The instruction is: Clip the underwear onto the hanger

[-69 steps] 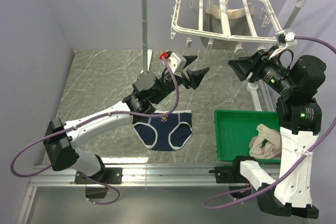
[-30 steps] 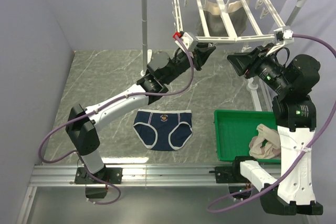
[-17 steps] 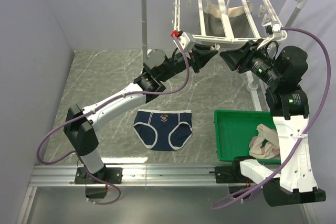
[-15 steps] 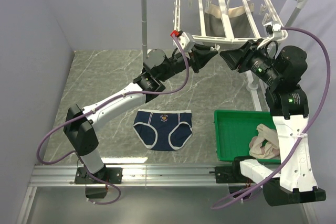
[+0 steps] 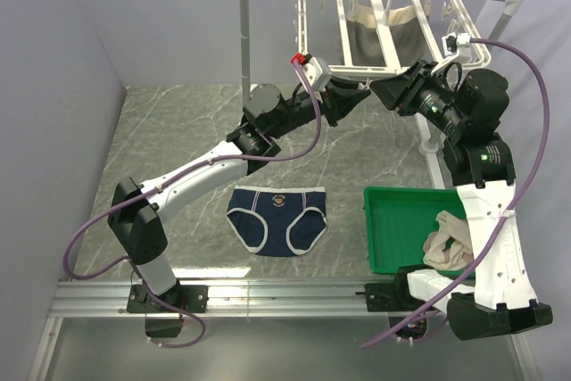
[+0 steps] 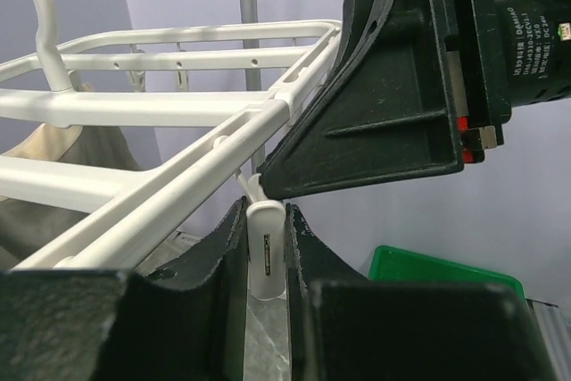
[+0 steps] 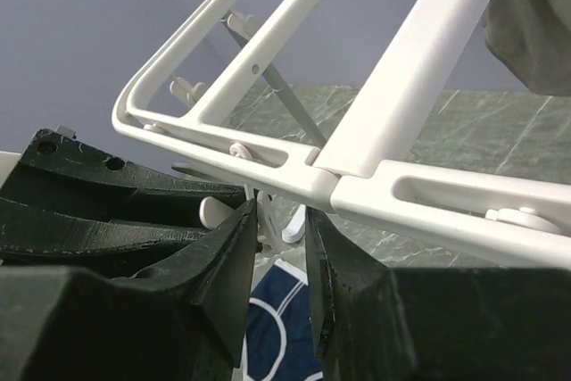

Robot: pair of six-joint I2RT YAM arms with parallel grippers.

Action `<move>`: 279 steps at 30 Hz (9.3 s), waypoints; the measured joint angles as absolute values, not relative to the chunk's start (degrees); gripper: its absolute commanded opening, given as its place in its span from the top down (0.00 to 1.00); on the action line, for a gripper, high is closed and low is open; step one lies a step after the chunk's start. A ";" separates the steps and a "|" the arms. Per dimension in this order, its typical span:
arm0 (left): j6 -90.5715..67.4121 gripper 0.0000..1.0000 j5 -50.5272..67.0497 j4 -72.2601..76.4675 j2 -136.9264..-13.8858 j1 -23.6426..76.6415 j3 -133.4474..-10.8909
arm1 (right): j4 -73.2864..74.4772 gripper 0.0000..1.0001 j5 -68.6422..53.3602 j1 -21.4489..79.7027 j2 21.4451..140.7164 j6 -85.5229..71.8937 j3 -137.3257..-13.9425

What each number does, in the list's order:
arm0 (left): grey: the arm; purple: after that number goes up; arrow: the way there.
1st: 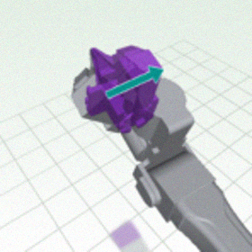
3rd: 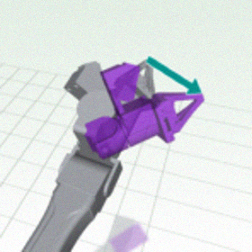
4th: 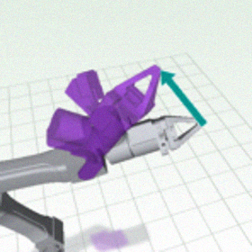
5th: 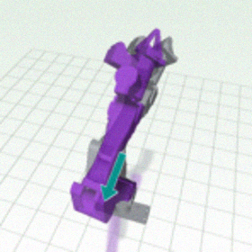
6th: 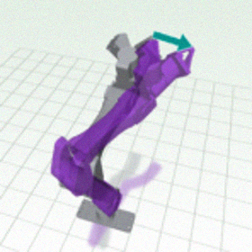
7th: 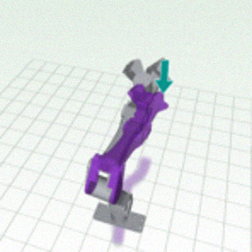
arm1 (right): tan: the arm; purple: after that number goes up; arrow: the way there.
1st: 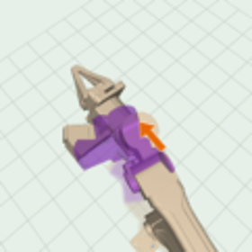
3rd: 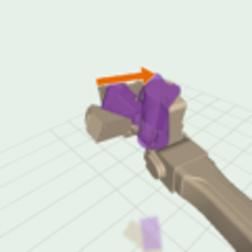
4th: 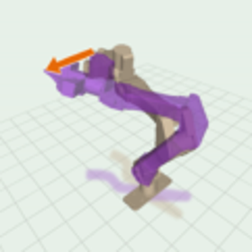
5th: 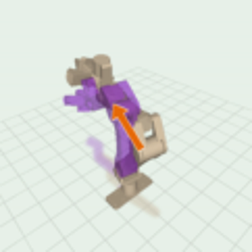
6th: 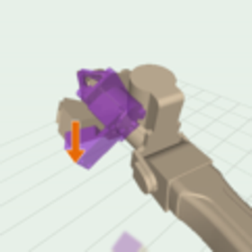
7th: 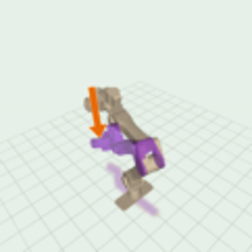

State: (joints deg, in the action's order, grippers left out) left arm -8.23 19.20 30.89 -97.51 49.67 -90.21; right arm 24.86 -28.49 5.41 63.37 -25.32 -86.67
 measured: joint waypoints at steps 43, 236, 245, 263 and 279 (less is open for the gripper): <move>-5.39 0.99 18.63 27.90 -95.48 49.63 -87.18 | 22.90 0.32 -32.69 6.50 61.39 -31.31 -86.67; 18.31 1.00 -5.30 32.64 -90.63 57.52 -72.55 | 26.57 1.00 -22.04 13.08 64.25 -23.09 -87.88; 18.35 1.00 -5.43 33.65 -90.80 57.52 -73.25 | 26.76 1.00 -20.91 12.97 64.18 -22.87 -87.74; 18.39 1.00 -5.41 34.28 -92.73 57.65 -76.23 | 26.59 0.97 -21.76 12.97 64.14 -24.27 -87.61; 19.31 1.00 -5.48 34.85 -93.76 57.69 -77.10 | 26.72 0.73 -21.87 12.97 64.14 -24.40 -87.64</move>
State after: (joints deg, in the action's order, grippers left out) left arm 19.31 -5.48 34.85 -93.76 57.69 -77.10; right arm 26.72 -21.87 12.97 64.14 -24.40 -87.64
